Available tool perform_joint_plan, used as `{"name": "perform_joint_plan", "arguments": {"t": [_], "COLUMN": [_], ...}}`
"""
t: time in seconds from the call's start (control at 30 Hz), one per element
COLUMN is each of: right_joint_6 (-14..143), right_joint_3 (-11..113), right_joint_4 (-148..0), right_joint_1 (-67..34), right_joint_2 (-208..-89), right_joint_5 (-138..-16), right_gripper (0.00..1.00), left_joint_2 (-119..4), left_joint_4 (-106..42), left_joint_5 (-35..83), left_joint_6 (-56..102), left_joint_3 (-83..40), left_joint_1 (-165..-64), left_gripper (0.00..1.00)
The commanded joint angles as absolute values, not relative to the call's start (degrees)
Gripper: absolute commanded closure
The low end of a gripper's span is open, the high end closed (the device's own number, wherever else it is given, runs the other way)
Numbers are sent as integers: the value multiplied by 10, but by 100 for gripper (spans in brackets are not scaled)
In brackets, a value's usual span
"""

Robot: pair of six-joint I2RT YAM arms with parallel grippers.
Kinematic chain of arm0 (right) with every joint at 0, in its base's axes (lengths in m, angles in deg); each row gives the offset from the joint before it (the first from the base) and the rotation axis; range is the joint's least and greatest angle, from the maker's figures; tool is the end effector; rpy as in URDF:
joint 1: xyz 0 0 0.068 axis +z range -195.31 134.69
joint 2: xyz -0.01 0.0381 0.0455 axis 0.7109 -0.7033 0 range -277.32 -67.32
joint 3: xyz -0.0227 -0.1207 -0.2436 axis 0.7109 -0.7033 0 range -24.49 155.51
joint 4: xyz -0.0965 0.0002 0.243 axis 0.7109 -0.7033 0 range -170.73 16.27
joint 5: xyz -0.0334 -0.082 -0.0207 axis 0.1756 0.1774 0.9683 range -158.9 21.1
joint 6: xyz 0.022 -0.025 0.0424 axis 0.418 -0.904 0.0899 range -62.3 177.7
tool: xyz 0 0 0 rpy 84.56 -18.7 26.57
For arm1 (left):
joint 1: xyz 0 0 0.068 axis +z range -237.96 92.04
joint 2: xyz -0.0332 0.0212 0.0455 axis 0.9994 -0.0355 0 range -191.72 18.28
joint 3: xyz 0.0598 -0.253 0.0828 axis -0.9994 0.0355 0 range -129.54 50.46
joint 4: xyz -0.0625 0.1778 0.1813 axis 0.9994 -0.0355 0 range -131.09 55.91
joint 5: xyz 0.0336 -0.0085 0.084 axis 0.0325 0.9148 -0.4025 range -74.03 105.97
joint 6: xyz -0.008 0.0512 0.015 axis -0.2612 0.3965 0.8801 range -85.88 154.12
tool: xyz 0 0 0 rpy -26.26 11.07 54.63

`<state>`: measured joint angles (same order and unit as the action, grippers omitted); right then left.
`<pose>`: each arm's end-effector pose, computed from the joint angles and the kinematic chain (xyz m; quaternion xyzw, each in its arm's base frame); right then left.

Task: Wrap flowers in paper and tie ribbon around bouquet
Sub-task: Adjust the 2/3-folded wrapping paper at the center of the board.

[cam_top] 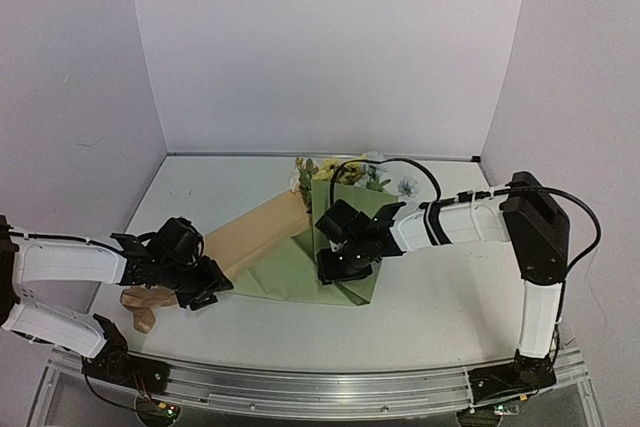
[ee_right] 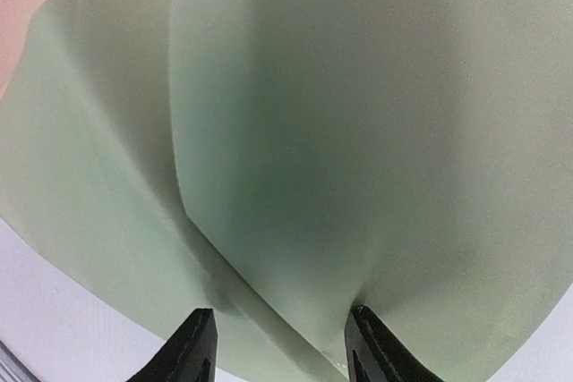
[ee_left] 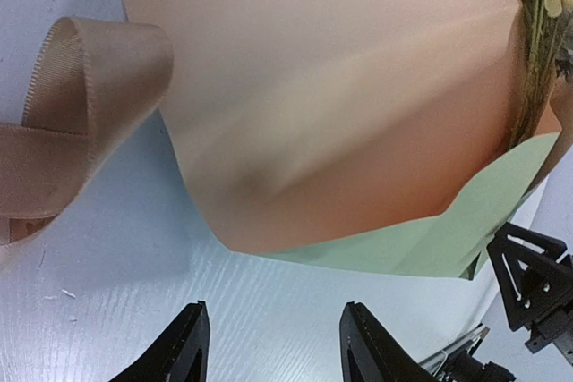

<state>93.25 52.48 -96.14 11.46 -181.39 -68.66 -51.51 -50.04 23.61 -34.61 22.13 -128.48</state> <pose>0.2276 0.3470 0.1602 -0.1771 0.9484 0.1882 0.1835 0.1574 -0.1406 0.1519 -0.2153 0.9334 -0.2653 0.1099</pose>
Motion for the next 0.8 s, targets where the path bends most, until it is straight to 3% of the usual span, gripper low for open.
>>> {"name": "perform_joint_plan", "arguments": {"t": [0.0,0.47,0.77], "right_joint_6": [914,914,910], "right_joint_3": [554,565,562], "right_joint_4": [-988,-996,-997], "right_joint_1": [124,126,127], "right_joint_2": [-1839,-1867,-1857], "right_joint_5": [-656,-645,-645], "right_gripper": [49,51,50], "left_joint_2": [-532,-583,-590], "left_joint_4": [-443,-450,-388], "left_joint_5": [173,69,28], "left_joint_6": [-382,-458,-428], "left_joint_3": [225,200,198], "left_joint_1": [-1293,-1357,-1361], "left_gripper": [49,57,72]}}
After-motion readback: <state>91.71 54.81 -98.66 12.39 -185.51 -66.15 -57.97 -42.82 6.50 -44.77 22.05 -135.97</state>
